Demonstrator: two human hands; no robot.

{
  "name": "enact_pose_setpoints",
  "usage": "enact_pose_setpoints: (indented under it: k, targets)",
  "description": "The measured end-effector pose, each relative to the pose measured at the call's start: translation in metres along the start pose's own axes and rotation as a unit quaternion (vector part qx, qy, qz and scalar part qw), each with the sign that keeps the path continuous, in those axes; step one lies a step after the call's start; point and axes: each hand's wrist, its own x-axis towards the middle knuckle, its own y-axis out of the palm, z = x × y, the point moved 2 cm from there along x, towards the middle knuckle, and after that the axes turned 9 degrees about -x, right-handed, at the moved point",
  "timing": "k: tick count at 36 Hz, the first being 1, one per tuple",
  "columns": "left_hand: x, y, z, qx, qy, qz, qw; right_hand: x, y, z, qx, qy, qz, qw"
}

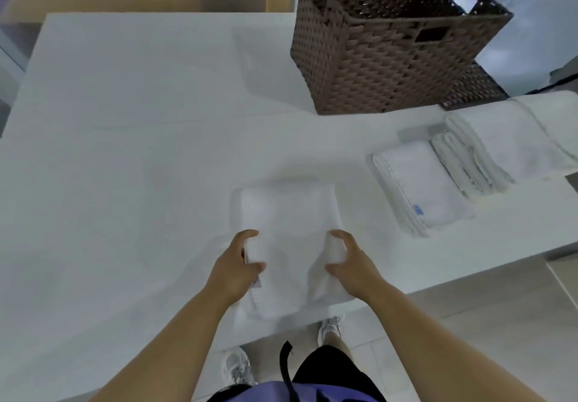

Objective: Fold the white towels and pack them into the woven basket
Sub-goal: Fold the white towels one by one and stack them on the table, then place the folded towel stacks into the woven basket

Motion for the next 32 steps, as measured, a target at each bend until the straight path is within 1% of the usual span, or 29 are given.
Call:
enact_pose_setpoints:
  k: [5,11,14,17,19,21,23,25,28,32]
  targets:
    - [0.021,0.031,-0.022,0.028,0.01,-0.006,1.0,0.028,-0.038,-0.012,-0.038,-0.026,0.013,0.999]
    - [0.044,0.078,-0.049,0.051,-0.003,-0.025,0.998,0.056,-0.093,-0.034,-0.152,-0.054,0.041,0.986]
    - [0.056,0.097,-0.063,0.077,-0.015,-0.037,0.996,0.07,-0.12,-0.038,-0.242,-0.077,0.045,0.966]
    - [0.065,0.11,-0.073,0.115,-0.027,-0.04,0.992,0.083,-0.146,-0.038,-0.337,-0.106,0.039,0.935]
    - [0.07,0.114,-0.082,0.15,-0.035,-0.041,0.987,0.091,-0.163,-0.034,-0.369,-0.135,0.045,0.919]
    - [0.074,0.115,-0.093,0.205,-0.045,-0.05,0.976,0.099,-0.178,-0.028,-0.376,-0.159,0.057,0.911]
    - [0.079,0.115,-0.109,0.292,-0.051,-0.071,0.952,0.108,-0.194,-0.021,-0.378,-0.178,0.057,0.907]
    - [0.084,0.115,-0.13,0.355,-0.047,-0.101,0.928,0.115,-0.21,-0.012,-0.374,-0.196,0.052,0.905]
    - [0.092,0.119,-0.17,0.381,-0.023,-0.138,0.914,0.125,-0.242,0.004,-0.346,-0.23,0.03,0.909]
    - [0.109,0.125,-0.235,0.385,0.04,-0.194,0.902,0.137,-0.297,0.028,-0.307,-0.263,-0.047,0.914]
